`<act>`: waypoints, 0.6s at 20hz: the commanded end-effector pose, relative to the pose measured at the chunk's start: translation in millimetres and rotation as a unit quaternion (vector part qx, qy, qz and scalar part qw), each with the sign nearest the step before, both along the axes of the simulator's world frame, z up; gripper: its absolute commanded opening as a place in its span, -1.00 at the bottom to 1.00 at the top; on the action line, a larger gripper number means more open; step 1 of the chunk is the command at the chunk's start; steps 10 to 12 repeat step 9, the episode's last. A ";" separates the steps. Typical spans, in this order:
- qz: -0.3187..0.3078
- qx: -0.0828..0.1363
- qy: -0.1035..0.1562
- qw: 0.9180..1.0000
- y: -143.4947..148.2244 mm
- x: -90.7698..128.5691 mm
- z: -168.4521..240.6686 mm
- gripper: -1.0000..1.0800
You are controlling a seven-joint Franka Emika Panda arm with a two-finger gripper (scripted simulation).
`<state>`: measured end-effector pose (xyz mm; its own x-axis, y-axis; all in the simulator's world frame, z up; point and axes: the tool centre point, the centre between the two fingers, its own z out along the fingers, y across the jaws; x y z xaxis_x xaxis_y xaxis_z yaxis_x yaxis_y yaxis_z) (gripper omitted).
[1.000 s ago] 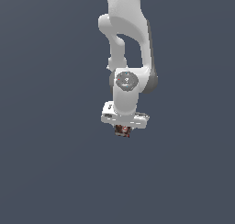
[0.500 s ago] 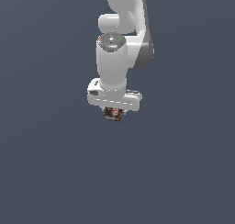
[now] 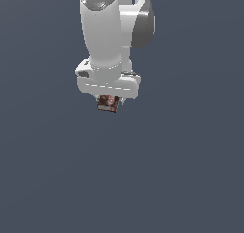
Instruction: Pick up the object and move it to a goal position.
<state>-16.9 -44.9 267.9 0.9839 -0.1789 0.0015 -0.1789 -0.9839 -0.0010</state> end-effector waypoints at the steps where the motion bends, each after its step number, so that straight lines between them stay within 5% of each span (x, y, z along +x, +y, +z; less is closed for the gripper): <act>1: 0.000 0.000 0.001 1.000 -4.0 -2.1 10.2 -1.00; 12: 0.001 0.000 0.001 1.000 -6.4 -1.3 15.6 -1.00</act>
